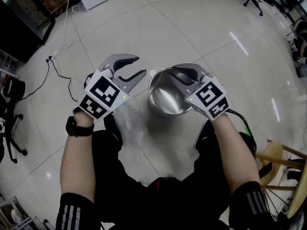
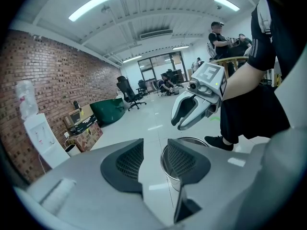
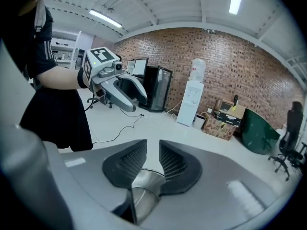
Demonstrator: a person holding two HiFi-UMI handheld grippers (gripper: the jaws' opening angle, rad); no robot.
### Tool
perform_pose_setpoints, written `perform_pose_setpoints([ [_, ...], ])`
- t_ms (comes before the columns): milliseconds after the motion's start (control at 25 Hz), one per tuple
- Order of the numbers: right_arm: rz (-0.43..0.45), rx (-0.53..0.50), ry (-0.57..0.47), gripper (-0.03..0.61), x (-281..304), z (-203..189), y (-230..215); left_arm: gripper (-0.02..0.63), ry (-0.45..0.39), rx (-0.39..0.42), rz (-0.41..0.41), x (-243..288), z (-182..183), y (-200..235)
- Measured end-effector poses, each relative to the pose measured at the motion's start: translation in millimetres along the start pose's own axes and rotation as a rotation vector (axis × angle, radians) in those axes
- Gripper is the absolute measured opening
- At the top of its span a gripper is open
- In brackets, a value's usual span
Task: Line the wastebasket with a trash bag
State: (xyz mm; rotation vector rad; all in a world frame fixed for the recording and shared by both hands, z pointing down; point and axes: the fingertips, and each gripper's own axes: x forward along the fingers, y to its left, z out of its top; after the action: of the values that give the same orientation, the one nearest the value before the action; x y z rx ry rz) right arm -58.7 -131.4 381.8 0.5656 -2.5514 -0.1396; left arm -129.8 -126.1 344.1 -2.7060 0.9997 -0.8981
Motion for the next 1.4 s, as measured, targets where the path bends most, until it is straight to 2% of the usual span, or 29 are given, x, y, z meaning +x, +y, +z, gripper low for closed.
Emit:
perform_pose_setpoints([
  [280,0.129,0.010,0.050,0.135,43,-6,47,0.150,0.035,-0.005,-0.014,-13,-19,2],
  [600,0.283,-0.006,0.067,0.172,94,-2,115,0.150,0.035,-0.026,0.021,-36,-32,12],
  [680,0.320,0.005,0.091,0.179,109,-10,134,0.150,0.023,-0.032,0.030,-43,-31,16],
  [840,0.376,0.048,0.201,0.207,141,-51,172,0.150,0.003,-0.035,0.043,-53,-29,20],
  [1040,0.377,0.022,0.325,0.223,170,-96,209,0.150,-0.012,-0.051,0.045,-65,-31,22],
  [1280,0.338,-0.022,0.452,0.227,205,-143,232,0.150,0.007,-0.070,0.042,-82,-55,23],
  [1400,0.303,-0.009,0.512,0.227,222,-161,239,0.150,0.020,-0.076,0.046,-88,-64,24],
])
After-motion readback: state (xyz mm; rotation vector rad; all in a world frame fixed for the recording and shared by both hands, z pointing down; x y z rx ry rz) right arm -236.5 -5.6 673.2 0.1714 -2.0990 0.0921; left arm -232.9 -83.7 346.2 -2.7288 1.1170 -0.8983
